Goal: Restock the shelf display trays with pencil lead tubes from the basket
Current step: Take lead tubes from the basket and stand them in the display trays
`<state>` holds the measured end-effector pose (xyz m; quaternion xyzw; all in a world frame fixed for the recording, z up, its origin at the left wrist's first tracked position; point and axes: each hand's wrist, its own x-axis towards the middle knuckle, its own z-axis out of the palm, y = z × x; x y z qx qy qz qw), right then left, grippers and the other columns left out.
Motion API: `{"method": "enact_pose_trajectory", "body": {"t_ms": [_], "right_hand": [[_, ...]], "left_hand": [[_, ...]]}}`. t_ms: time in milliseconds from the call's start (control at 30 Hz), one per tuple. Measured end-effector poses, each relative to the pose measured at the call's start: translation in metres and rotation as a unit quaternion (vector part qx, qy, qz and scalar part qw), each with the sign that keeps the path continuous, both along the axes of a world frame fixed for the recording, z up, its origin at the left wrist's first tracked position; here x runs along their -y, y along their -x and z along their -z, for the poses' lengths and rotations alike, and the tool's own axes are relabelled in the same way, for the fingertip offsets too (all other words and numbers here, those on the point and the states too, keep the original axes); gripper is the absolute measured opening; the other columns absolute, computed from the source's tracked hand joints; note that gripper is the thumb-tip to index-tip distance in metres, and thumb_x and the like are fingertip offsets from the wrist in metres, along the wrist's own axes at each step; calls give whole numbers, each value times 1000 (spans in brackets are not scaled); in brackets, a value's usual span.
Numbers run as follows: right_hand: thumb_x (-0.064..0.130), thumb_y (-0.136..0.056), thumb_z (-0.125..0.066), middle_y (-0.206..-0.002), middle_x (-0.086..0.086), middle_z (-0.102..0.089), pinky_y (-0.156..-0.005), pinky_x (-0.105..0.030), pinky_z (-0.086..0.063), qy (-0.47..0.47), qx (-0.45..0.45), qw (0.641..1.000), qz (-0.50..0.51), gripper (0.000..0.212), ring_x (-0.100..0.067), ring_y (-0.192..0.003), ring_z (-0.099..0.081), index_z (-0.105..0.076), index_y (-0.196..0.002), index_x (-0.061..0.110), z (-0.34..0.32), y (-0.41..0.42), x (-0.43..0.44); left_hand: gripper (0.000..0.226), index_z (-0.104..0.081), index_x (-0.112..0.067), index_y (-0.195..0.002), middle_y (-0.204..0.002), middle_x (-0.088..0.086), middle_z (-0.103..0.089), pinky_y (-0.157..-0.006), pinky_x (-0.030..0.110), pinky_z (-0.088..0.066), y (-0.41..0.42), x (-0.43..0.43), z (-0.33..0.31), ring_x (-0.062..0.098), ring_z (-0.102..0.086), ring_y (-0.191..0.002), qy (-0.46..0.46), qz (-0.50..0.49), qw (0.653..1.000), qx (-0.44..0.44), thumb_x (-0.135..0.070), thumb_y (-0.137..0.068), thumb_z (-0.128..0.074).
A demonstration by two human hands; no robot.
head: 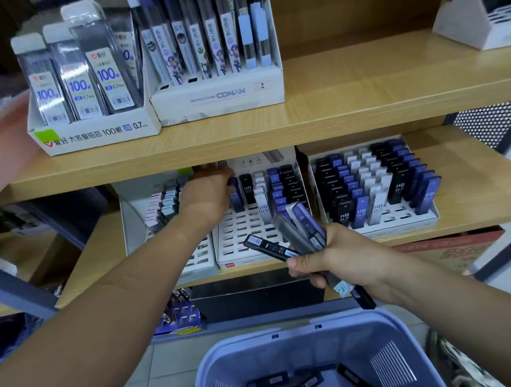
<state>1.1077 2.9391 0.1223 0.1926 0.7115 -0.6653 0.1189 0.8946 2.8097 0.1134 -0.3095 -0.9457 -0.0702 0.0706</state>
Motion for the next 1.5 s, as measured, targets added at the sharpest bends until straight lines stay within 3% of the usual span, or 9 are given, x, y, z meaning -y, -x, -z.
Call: {"method": "enact_pose_trajectory", "body": {"t_ms": [333, 400, 467, 567, 667, 800, 1133, 1400, 1500], "right_hand": [[12, -86, -71, -76, -4, -72, -51, -18, -43, 66, -25, 997, 38, 6, -11, -49, -46, -66, -86, 9, 1, 0, -4], [14, -86, -72, -77, -3, -72, -51, -19, -42, 69, -32, 997, 35, 7, -11, -50, -46, -67, -87, 9, 0, 1, -3], [12, -85, -73, -77, -6, -71, -47, -19, -40, 80, -35, 996, 34, 8, -12, -49, -45, -67, -88, 9, -2, 1, -1], [10, -84, -73, -77, -7, -70, -43, -20, -36, 96, -37, 995, 14, 11, -12, -48, -45, -64, -90, 9, -3, 0, 6], [11, -84, -73, -77, -6, -71, -45, -21, -36, 75, -44, 996, -14, 16, -12, -48, -46, -66, -98, 8, -5, -1, 13], [9, -84, -73, -78, -8, -71, -44, -21, -34, 61, -46, 997, -27, 16, -13, -47, -46, -62, -96, 9, -7, -2, 20], [6, -89, -67, -54, 6, -57, -40, -18, -31, -37, 12, 999, -21, 15, -7, -45, -42, -56, -99, 10, 0, -13, -9], [20, -87, -70, -62, 1, -44, -36, -16, -25, 112, 4, 988, 109, 20, -7, -45, -32, -52, -79, 16, 2, -20, -23], [31, -83, -70, -61, 3, -44, -36, -15, -27, 230, -42, 959, 158, 22, -7, -45, -33, -61, -92, 12, -3, -17, -17]], "left_hand": [[24, -64, -18, -115, -116, 6, -61, -75, 31, -48, 4, 2, 4, 28, -57, -103, 68, 24, 995, -69, -16, -96, -49], [26, -65, -17, -114, -111, 1, -65, -74, 25, -43, -15, 4, -12, 21, -59, -95, -48, 24, 997, 56, -25, -100, -45], [28, -70, -18, -104, -102, -3, -71, -70, 23, -45, -42, 7, -32, 12, -60, -84, -213, 17, 923, 319, -34, -99, -47], [44, -71, -19, -99, -96, -5, -74, -72, 20, -48, -72, 15, -49, 7, -66, -88, -180, 69, 861, 471, -52, -92, -44], [34, -72, -9, -101, -95, 5, -73, -82, 28, -51, -80, 22, -46, 13, -67, -85, -206, 116, 836, 496, -37, -86, -58], [18, -72, -4, -95, -81, 12, -71, -66, 21, -54, -78, 32, -45, 15, -65, -69, -291, 79, 798, 522, -16, -84, -65], [8, -68, -3, -90, -75, 13, -71, -59, 18, -56, -63, 64, -46, 12, -66, -60, -443, -63, 725, 524, -6, -87, -62], [15, -67, -4, -80, -73, 11, -71, -61, 21, -58, -69, 66, -43, 18, -71, -70, -528, -35, 651, 545, 2, -67, -64], [15, -71, -6, -69, -74, 14, -71, -61, 23, -59, -76, 59, -40, 22, -72, -72, -526, -22, 646, 552, 7, -64, -64]]}}
